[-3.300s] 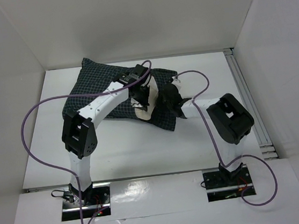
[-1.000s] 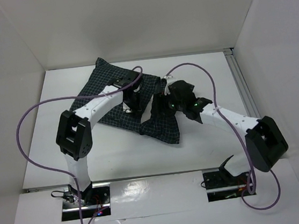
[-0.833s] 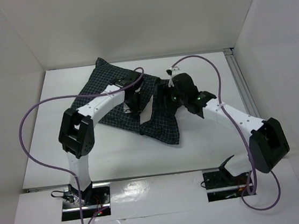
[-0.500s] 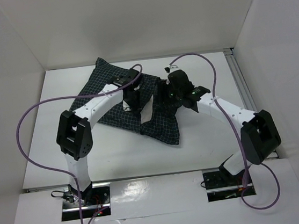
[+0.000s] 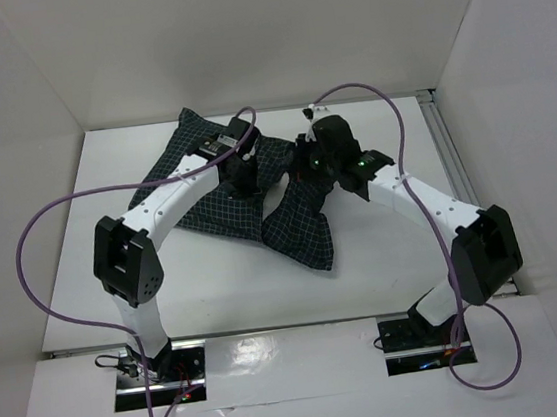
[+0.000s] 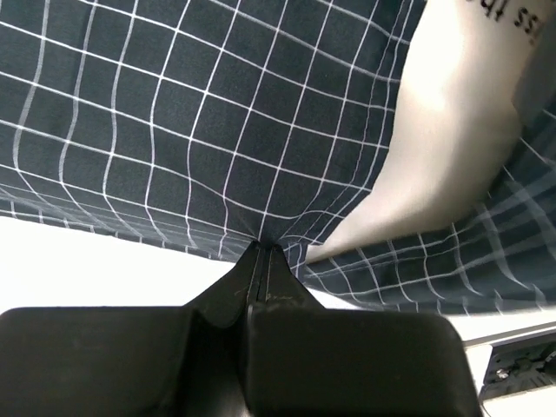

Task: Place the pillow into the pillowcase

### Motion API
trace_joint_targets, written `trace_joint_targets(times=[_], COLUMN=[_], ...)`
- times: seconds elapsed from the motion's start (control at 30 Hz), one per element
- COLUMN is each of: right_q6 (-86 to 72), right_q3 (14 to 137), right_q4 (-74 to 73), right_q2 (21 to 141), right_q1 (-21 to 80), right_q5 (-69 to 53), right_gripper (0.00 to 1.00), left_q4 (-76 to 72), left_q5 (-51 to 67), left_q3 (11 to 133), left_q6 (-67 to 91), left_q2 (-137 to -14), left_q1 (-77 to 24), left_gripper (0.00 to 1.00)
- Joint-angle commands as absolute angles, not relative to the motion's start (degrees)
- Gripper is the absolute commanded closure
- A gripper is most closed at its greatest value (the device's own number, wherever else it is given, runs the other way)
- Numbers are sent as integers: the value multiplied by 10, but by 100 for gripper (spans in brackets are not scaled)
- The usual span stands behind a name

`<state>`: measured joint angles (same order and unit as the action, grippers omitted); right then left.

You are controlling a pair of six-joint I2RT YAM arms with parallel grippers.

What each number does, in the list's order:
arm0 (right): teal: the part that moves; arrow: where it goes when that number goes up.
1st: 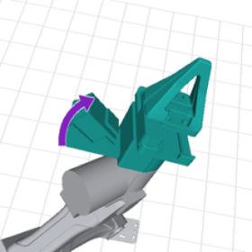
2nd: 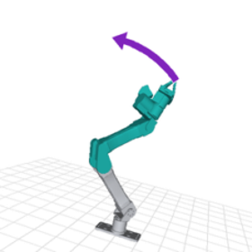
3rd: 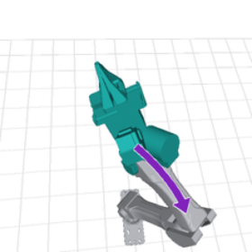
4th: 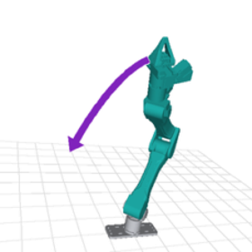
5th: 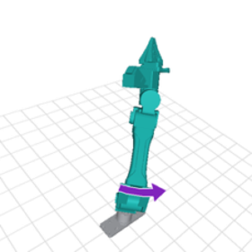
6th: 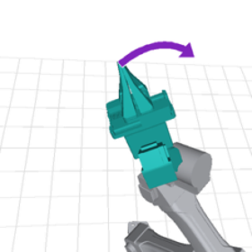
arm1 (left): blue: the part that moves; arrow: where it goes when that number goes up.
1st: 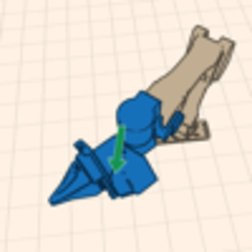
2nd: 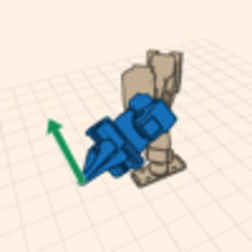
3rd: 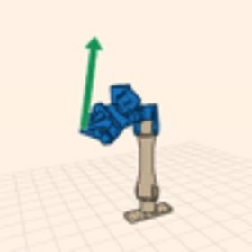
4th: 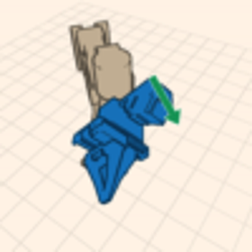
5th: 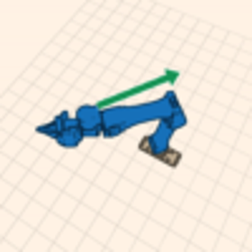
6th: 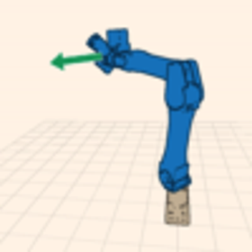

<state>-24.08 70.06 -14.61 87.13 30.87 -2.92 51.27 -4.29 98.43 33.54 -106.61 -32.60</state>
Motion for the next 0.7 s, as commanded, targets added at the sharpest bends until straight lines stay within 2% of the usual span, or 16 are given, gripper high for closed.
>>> trace_joint_targets(times=[0.0,0.13,0.2,0.23,0.27,0.43,0.5,0.67], right_q6=[-243,-249,-249,-249,-249,-255,-248,-243], right_q3=[723,714,740,749,743,694,693,687], right_q4=[-63,-56,-115,-126,-126,-112,-126,-166], right_q2=[823,931,975,985,977,890,865,823], right_q1=[307,280,263,263,263,263,269,300], right_q5=[-55,-55,-55,-55,-55,-40,-24,6], right_gripper=[100,100,97,91,75,47,41,41], left_q4=[507,496,490,490,490,484,484,478], left_q5=[-15,5,18,18,25,30,30,25], left_q3=[1008,1008,1008,1008,1013,1006,1001,991], left_q6=[360,375,382,382,382,388,388,393], left_q2=[-1029,-1011,-1011,-1011,-1011,-1005,-1005,-1005], left_q1=[-329,-329,-323,-323,-323,-323,-323,-318], left_gripper=[100,100,100,100,100,100,100,100])
